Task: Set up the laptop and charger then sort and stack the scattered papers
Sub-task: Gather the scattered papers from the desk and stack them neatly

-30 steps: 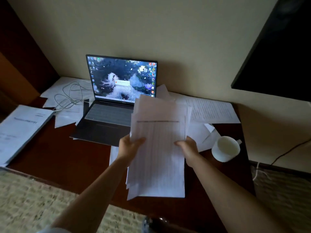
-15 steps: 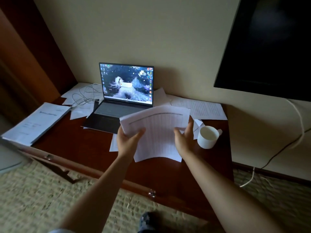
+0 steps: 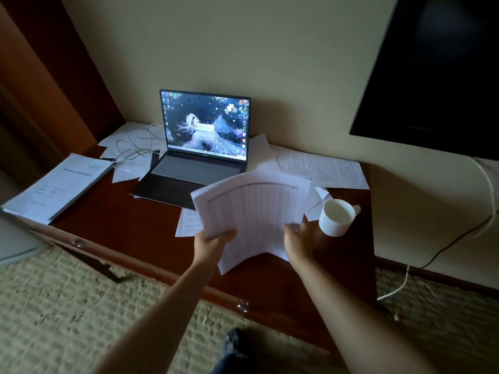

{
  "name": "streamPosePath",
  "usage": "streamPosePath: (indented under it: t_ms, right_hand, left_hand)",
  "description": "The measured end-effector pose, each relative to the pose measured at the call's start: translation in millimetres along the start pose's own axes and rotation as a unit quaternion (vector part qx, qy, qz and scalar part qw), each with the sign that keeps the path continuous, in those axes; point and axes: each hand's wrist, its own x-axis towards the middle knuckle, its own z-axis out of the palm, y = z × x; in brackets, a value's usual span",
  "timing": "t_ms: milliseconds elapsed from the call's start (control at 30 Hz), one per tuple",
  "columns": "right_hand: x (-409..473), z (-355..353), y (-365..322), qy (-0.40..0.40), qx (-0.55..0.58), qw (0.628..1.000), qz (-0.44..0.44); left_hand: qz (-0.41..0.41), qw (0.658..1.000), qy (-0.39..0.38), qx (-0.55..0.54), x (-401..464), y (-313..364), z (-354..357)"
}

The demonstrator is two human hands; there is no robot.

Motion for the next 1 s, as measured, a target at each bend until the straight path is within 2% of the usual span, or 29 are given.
streamPosePath:
  t_ms: [67, 133, 333, 500, 600, 667, 800, 867, 1000]
  right_hand:
    - [11, 9, -2, -0.009, -0.026, 0.999, 0.020]
    - [28, 20, -7, -0.011, -0.026, 0.999, 0.018]
    - [81, 50, -15, 0.016, -0.017, 0.998, 0.052]
    - [150, 69, -2, 0.071, -0.067, 0.990, 0.101]
    - [188, 79, 1, 0.089, 0.064, 0.978, 0.177]
    - [205, 81, -3, 0.110, 0.212, 0.938, 0.251]
    - [234, 82, -5, 0.132, 0.384, 0.874, 0.267]
    - [247, 84, -6, 0.134, 0.393, 0.868, 0.273]
    - [268, 91, -9, 0.148, 0.320, 0.880, 0.317]
  left_hand:
    - [-0.069, 0.997, -0.030, 0.022, 17, -9, -3]
    - [-0.096, 0.994, -0.042, 0.024, 36, -14, -4]
    - [-0.074, 0.996, -0.038, 0.030, 97, -3, 12]
    - [-0.024, 0.990, -0.075, 0.120, 159, 14, 25]
    - [-0.037, 0.981, -0.068, 0.180, 197, 15, 29]
    - [-0.057, 0.977, -0.070, 0.195, 215, 16, 31]
    - [-0.082, 0.971, -0.079, 0.212, 244, 14, 37]
    - [-0.087, 0.969, -0.085, 0.215, 255, 14, 42]
    - [-0.107, 0.968, -0.107, 0.202, 265, 12, 53]
